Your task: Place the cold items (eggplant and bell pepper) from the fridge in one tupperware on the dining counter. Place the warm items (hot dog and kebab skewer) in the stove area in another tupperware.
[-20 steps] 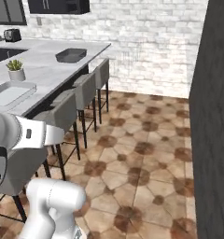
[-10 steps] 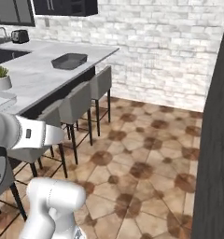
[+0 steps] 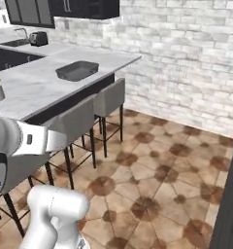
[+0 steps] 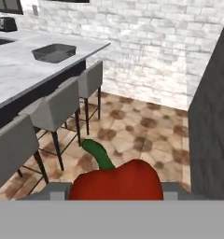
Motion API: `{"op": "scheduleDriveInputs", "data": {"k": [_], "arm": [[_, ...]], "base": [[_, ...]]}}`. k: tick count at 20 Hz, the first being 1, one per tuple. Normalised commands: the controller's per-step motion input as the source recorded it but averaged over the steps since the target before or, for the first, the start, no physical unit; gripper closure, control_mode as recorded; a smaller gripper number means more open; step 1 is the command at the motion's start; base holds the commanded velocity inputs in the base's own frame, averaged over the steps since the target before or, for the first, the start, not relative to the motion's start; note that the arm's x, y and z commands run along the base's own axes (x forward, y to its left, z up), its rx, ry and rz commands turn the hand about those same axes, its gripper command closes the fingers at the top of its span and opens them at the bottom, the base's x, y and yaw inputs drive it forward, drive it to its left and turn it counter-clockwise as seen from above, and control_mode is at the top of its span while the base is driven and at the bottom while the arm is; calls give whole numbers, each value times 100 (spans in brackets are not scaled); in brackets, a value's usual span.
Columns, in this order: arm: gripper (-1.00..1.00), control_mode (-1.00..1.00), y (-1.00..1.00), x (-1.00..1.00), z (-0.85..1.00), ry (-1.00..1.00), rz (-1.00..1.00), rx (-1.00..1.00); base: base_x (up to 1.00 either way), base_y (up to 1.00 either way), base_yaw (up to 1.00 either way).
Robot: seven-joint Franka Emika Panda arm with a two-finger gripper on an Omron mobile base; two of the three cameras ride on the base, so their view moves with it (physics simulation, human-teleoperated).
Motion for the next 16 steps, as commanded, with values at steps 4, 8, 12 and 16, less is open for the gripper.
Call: {"op": "scheduleDriveInputs", "data": {"k": [4, 8, 12, 16], "arm": [[100, 100, 0, 0, 0, 0, 0, 0], [100, 100, 0, 0, 0, 0, 0, 0], [100, 100, 0, 0, 0, 0, 0, 0], [100, 100, 0, 0, 0, 0, 0, 0]], "base": [[93, -59, 38], [93, -59, 39], [89, -61, 39], [87, -63, 39]]}}
